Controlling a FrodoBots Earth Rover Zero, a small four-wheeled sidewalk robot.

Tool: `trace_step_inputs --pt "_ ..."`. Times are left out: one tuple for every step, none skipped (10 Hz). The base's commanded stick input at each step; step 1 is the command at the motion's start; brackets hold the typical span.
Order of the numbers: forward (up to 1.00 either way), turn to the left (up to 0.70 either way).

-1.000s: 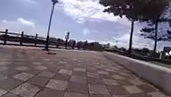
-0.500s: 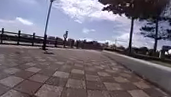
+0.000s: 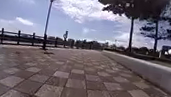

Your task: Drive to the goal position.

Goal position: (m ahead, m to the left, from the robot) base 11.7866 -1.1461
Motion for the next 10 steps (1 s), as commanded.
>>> trace_step_inputs --pt "0.45 0.10" --pt "0.45 0.26" --pt "0.45 0.27" --pt "0.45 0.27" --pt "0.45 0.25" --pt "0.45 0.21" --pt "0.45 0.14" --pt "0.45 0.07" --pt "0.45 0.04" --pt "0.45 0.04"
